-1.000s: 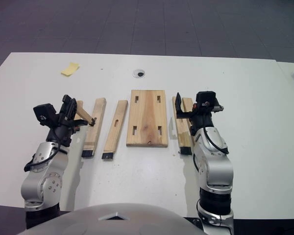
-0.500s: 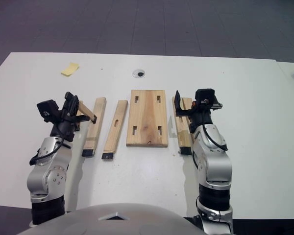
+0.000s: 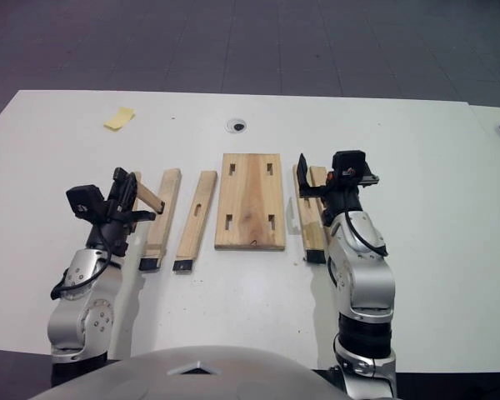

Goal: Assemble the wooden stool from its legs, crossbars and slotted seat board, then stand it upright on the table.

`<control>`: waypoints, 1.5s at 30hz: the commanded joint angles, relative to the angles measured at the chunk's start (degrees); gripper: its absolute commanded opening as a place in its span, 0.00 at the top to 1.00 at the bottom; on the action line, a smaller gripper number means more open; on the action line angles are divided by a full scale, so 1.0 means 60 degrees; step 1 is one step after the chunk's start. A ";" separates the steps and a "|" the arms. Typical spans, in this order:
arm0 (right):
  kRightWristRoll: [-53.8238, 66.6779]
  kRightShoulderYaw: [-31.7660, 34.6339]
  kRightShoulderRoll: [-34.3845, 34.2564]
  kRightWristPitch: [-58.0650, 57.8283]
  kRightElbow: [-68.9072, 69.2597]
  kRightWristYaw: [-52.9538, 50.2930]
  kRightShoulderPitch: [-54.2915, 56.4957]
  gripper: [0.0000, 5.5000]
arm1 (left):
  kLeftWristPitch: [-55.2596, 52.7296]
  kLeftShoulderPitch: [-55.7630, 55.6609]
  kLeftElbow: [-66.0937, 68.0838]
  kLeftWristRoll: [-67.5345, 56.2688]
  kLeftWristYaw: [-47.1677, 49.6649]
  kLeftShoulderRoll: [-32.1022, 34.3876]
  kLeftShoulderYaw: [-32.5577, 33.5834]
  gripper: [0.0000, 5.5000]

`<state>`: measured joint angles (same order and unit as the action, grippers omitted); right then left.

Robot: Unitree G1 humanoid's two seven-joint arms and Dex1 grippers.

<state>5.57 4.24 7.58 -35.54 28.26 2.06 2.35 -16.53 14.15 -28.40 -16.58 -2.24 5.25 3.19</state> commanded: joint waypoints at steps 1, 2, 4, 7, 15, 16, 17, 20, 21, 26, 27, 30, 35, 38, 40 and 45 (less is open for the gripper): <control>-0.0077 -0.0088 0.0116 -0.0122 0.0109 0.0060 0.0056 0.02 | -0.1524 0.1206 0.1358 0.0698 0.0201 0.0393 -0.0232 0.92; -0.0071 -0.0071 0.0139 -0.0140 0.0101 0.0075 0.0093 0.02 | -0.1614 0.1276 0.1472 0.0812 0.0208 0.0451 -0.0359 0.92; -0.0066 -0.0041 0.0183 -0.0163 0.0055 0.0108 0.0179 0.02 | -0.1825 0.1315 0.1582 0.0928 0.0223 0.0475 -0.0605 0.92; -0.0064 -0.0033 0.0231 -0.0165 -0.0023 0.0150 0.0283 0.02 | -0.2303 0.1451 0.1830 0.1005 0.0373 0.0394 -0.0794 0.92; -0.0052 0.0066 0.0246 -0.0105 -0.0217 0.0113 0.0491 0.02 | -0.1910 0.1306 0.1951 0.0691 0.0240 0.0289 -0.0594 0.92; -0.0060 0.0055 0.0246 -0.0072 -0.0289 0.0113 0.0548 0.02 | -0.1829 0.1056 0.1786 0.0624 0.0254 0.0226 -0.0577 0.92; -0.0066 0.0048 0.0246 -0.0044 -0.0352 0.0114 0.0601 0.02 | -0.1773 0.0832 0.1626 0.0560 0.0274 0.0168 -0.0564 0.92; -0.0081 0.0067 0.0249 0.0078 -0.0557 0.0109 0.0745 0.02 | -0.1658 0.0244 0.1265 0.0605 0.0349 0.0123 -0.0617 0.92; -0.0083 0.0080 0.0252 0.0115 -0.0601 0.0106 0.0777 0.02 | -0.1635 0.0109 0.1183 0.0641 0.0360 0.0118 -0.0640 0.92; -0.0108 0.0139 0.0241 0.0380 -0.0901 0.0083 0.0938 0.02 | -0.1643 -0.0394 0.1160 0.0799 0.0327 0.0082 -0.0630 0.75; -0.0117 0.0149 0.0235 0.0445 -0.0969 0.0080 0.0965 0.02 | -0.1638 -0.0489 0.1224 0.0854 0.0327 0.0082 -0.0616 0.71; -0.0147 0.0171 0.0223 0.0590 -0.1140 0.0079 0.1049 0.02 | -0.1592 -0.0764 0.1335 0.0924 0.0324 0.0073 -0.0532 0.63; -0.0178 0.0243 0.0246 0.0844 -0.1415 0.0066 0.1121 0.02 | -0.1449 -0.1395 0.0801 0.0924 0.0106 0.0250 -0.0343 0.50; -0.0194 0.0305 0.0252 0.1039 -0.1609 0.0044 0.1168 0.02 | -0.1489 -0.1983 0.0086 0.0685 -0.0195 0.0499 -0.0090 0.42; -0.0206 0.0331 0.0234 0.1174 -0.1743 0.0010 0.1222 0.02 | -0.1593 -0.2377 -0.0211 0.0615 -0.0415 0.0716 0.0009 0.35; -0.0228 0.0346 0.0175 0.1486 -0.2098 -0.0036 0.1449 0.02 | -0.1943 -0.3398 -0.0333 0.0369 -0.0552 0.0989 0.0372 0.19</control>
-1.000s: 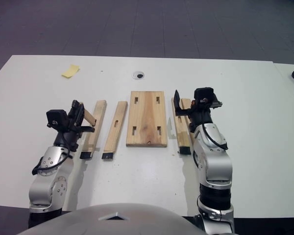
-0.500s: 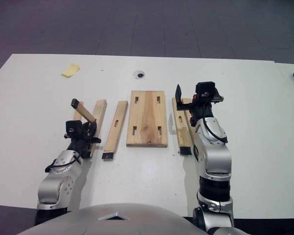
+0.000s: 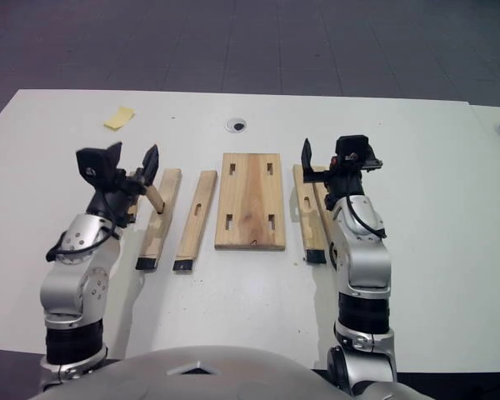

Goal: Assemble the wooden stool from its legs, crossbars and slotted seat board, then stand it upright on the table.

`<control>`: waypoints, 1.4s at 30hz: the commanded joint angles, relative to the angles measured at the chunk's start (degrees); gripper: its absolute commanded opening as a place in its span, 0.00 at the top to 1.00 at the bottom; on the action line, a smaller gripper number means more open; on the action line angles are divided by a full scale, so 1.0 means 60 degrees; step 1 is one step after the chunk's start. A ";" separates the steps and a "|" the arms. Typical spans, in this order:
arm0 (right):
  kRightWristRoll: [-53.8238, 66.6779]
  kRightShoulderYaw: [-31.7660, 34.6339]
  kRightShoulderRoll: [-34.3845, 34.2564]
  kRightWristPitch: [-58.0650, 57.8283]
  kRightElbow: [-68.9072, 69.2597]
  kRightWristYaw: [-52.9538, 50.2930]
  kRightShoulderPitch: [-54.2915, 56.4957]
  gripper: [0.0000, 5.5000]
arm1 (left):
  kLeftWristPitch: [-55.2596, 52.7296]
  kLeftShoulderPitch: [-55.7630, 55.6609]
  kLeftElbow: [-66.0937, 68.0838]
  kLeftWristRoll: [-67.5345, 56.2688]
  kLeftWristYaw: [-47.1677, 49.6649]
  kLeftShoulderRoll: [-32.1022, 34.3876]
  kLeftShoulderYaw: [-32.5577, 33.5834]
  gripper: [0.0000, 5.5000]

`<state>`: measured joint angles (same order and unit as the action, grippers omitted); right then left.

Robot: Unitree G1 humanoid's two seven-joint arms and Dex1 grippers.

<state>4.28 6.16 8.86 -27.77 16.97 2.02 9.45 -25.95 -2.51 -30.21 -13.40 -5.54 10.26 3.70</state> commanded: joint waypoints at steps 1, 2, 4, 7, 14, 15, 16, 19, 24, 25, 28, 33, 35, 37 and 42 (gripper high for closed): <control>-0.0018 0.0010 -0.0058 0.0231 -0.0251 -0.0035 0.0291 0.02 | -0.0531 -0.0893 0.0072 -0.0196 0.0116 0.0139 0.0438 0.16; -0.0023 -0.0007 -0.0082 0.0260 -0.0256 -0.0043 0.0296 0.02 | -0.0707 -0.1171 0.0198 -0.0233 0.0217 0.0126 0.0581 0.12; -0.0032 -0.0030 -0.0126 0.0288 -0.0238 -0.0061 0.0253 0.02 | -0.1045 -0.1835 0.0508 -0.0301 0.0380 0.0106 0.0798 0.07; -0.0051 -0.0083 -0.0233 0.0260 -0.0103 -0.0122 0.0047 0.02 | -0.1599 -0.2866 0.0941 -0.0666 0.0460 0.0075 0.1075 0.02; -0.0144 -0.0244 -0.0616 0.0146 0.0441 -0.0425 -0.0621 0.02 | -0.2722 -0.4131 0.1304 -0.1710 0.0439 0.0262 0.1806 0.02; -0.0151 -0.0249 -0.0654 0.0140 0.0500 -0.0469 -0.0689 0.02 | -0.2810 -0.4227 0.1331 -0.1765 0.0422 0.0349 0.1864 0.02; -0.0163 -0.0253 -0.0697 0.0135 0.0555 -0.0519 -0.0759 0.02 | -0.2906 -0.4333 0.1360 -0.1817 0.0395 0.0429 0.1922 0.02; -0.0199 -0.0279 -0.0806 0.0121 0.0691 -0.0633 -0.0923 0.02 | -0.3113 -0.4424 0.1411 -0.1914 0.0305 0.0595 0.1878 0.02; -0.0228 -0.0342 -0.0915 0.0094 0.0816 -0.0747 -0.1063 0.02 | -0.3356 -0.4203 0.1285 -0.2000 0.0284 0.0520 0.1685 0.02; -0.0232 -0.0350 -0.0932 0.0090 0.0828 -0.0765 -0.1075 0.02 | -0.3377 -0.4146 0.1269 -0.1991 0.0277 0.0507 0.1644 0.02; -0.0242 -0.0383 -0.0982 0.0071 0.0867 -0.0797 -0.1104 0.02 | -0.3403 -0.3985 0.1265 -0.1941 0.0264 0.0485 0.1547 0.02; -0.0240 -0.0376 -0.0993 0.0066 0.0884 -0.0808 -0.1117 0.02 | -0.3429 -0.3645 0.1164 -0.1898 0.0325 0.0411 0.1427 0.02; -0.0236 -0.0357 -0.0988 0.0069 0.0875 -0.0810 -0.1121 0.02 | -0.3217 -0.3084 0.1229 -0.1773 0.0248 0.0326 0.1295 0.02; -0.0233 -0.0362 -0.0984 0.0056 0.0836 -0.0802 -0.1093 0.02 | -0.2840 -0.2197 0.1622 -0.1338 0.0188 0.0330 0.0940 0.02; -0.0161 -0.0323 -0.0796 -0.0125 0.0837 -0.0587 -0.0998 0.02 | -0.1779 -0.1006 0.2406 -0.0753 0.0048 0.0183 0.0489 0.02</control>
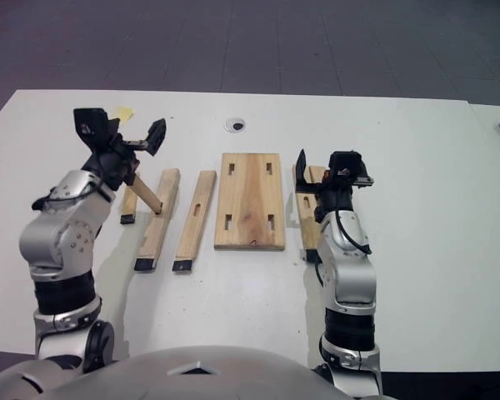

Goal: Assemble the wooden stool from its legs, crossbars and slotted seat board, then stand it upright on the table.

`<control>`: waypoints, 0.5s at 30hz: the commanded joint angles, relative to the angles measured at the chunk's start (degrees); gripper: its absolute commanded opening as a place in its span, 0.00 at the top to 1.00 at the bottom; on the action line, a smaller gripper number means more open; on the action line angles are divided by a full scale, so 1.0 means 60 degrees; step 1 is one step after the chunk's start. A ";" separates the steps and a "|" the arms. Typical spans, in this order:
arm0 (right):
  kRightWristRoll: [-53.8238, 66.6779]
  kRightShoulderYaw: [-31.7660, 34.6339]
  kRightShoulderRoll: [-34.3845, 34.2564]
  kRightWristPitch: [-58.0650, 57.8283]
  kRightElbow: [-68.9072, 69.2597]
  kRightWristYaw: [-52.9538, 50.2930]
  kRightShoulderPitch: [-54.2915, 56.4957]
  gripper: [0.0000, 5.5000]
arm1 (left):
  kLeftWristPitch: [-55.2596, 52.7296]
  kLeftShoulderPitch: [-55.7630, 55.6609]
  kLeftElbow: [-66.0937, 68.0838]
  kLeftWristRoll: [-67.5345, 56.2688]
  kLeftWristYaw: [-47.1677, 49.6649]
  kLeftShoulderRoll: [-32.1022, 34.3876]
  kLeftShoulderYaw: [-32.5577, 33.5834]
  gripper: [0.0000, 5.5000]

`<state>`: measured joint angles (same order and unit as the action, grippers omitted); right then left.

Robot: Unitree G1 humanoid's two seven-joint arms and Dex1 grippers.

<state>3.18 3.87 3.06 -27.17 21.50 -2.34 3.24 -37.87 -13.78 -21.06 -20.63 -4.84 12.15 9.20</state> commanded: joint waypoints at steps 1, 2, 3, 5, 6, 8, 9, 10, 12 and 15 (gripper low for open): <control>0.0023 0.0073 0.0200 -0.0248 0.0080 0.0168 0.0043 0.02 | 0.0370 0.0906 0.0990 0.0534 -0.0090 -0.0140 -0.0473 0.02; 0.0029 0.0082 0.0224 -0.0270 0.0079 0.0200 0.0053 0.02 | 0.0485 0.0933 0.1028 0.0581 -0.0086 -0.0148 -0.0476 0.02; 0.0036 0.0088 0.0236 -0.0291 0.0088 0.0214 0.0054 0.02 | 0.0550 0.0934 0.1018 0.0590 -0.0085 -0.0143 -0.0455 0.02; 0.0034 0.0094 0.0227 -0.0292 0.0092 0.0196 0.0019 0.02 | 0.0665 0.0815 0.1030 0.0589 -0.0093 -0.0132 -0.0409 0.02; 0.0023 0.0086 0.0204 -0.0274 0.0077 0.0178 0.0001 0.02 | 0.0704 0.0690 0.1018 0.0562 -0.0092 -0.0127 -0.0379 0.02; 0.0008 0.0051 0.0165 -0.0232 0.0023 0.0171 0.0003 0.02 | 0.0717 0.0467 0.0909 0.0500 -0.0087 -0.0115 -0.0341 0.02; 0.0014 0.0029 0.0162 -0.0209 0.0004 0.0196 0.0012 0.02 | 0.0685 0.0424 0.0823 0.0464 -0.0122 -0.0076 -0.0335 0.02; 0.0019 0.0004 0.0165 -0.0179 -0.0014 0.0226 0.0027 0.02 | 0.0666 0.0419 0.0756 0.0453 -0.0156 -0.0010 -0.0307 0.02; 0.0020 0.0019 0.0159 -0.0128 -0.0054 0.0220 0.0049 0.02 | 0.0659 0.0364 0.0614 0.0396 -0.0236 0.0169 -0.0133 0.02; -0.0004 0.0042 0.0097 -0.0019 -0.0132 0.0144 0.0022 0.02 | 0.0635 -0.0061 0.0455 0.0248 -0.0303 0.0260 0.0068 0.02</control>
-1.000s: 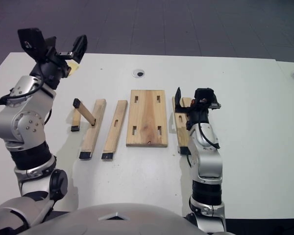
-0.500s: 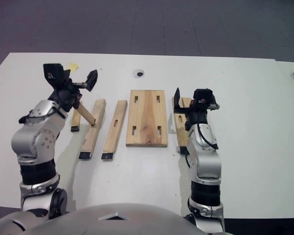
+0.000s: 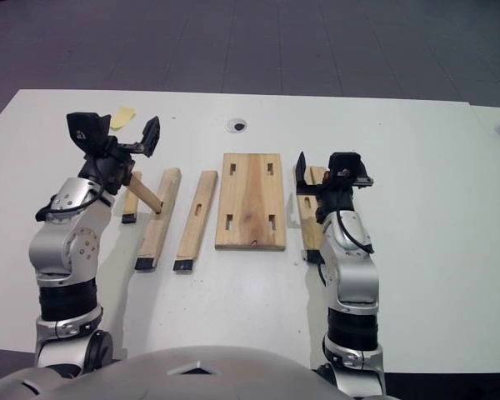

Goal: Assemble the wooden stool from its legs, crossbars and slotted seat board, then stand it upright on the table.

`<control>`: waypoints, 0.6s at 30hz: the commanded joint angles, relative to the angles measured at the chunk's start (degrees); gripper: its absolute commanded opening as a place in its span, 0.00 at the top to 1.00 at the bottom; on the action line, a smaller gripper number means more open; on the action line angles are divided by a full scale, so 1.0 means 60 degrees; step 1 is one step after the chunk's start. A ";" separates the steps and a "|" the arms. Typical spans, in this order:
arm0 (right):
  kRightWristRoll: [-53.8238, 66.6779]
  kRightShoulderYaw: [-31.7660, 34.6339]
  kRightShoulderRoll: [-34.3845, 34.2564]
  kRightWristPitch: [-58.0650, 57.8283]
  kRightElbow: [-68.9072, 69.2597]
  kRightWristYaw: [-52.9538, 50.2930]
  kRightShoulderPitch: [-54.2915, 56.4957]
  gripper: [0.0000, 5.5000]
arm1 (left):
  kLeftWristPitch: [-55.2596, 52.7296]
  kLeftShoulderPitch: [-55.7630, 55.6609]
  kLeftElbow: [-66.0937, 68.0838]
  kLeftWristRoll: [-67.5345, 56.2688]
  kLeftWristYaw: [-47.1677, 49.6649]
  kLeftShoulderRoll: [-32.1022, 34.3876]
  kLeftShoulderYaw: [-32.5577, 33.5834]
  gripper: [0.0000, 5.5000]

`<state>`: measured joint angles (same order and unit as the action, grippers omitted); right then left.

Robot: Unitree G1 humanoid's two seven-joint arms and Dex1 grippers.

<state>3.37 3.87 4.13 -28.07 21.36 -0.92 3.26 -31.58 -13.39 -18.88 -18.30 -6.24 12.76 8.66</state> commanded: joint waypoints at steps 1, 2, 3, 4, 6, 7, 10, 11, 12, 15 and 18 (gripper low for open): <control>-0.0047 0.0030 -0.0112 0.0176 -0.0145 -0.0117 0.0004 0.02 | -0.0433 -0.0340 0.0049 -0.0180 -0.0050 0.0156 0.0221 0.02; -0.0055 0.0020 -0.0136 0.0213 -0.0174 -0.0140 -0.0005 0.02 | -0.0450 -0.0540 0.0007 -0.0211 -0.0023 0.0160 0.0280 0.02; -0.0060 0.0015 -0.0155 0.0246 -0.0201 -0.0159 -0.0008 0.02 | -0.0475 -0.0720 -0.0034 -0.0248 0.0011 0.0166 0.0339 0.02; -0.0064 0.0022 -0.0163 0.0279 -0.0239 -0.0172 -0.0001 0.02 | -0.0524 -0.0884 -0.0096 -0.0278 0.0062 0.0184 0.0409 0.02; -0.0055 0.0057 -0.0168 0.0329 -0.0295 -0.0186 0.0022 0.02 | -0.0644 -0.1096 -0.0224 -0.0358 0.0157 0.0211 0.0529 0.02; -0.0053 0.0071 -0.0171 0.0352 -0.0315 -0.0194 0.0024 0.02 | -0.0696 -0.1140 -0.0270 -0.0379 0.0178 0.0219 0.0551 0.02; -0.0063 0.0071 -0.0202 0.0424 -0.0358 -0.0224 -0.0008 0.02 | -0.0811 -0.1001 -0.0455 -0.0371 0.0211 0.0196 0.0483 0.02; -0.0069 0.0066 -0.0216 0.0446 -0.0368 -0.0237 -0.0024 0.02 | -0.0857 -0.0855 -0.0521 -0.0352 0.0208 0.0161 0.0403 0.02; -0.0073 0.0059 -0.0229 0.0463 -0.0377 -0.0249 -0.0031 0.02 | -0.0897 -0.0674 -0.0578 -0.0319 0.0193 0.0127 0.0300 0.02; -0.0064 0.0053 -0.0244 0.0515 -0.0435 -0.0264 -0.0034 0.02 | -0.0856 -0.0025 -0.0501 -0.0107 0.0142 0.0058 -0.0043 0.02; -0.0059 0.0024 -0.0242 0.0542 -0.0494 -0.0253 -0.0059 0.02 | -0.0593 0.0773 0.0125 0.0620 -0.0026 0.0332 -0.0827 0.02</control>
<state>3.17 3.95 2.88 -24.87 19.01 -2.41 3.24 -35.95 -12.11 -20.86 -17.77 -5.73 13.32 6.85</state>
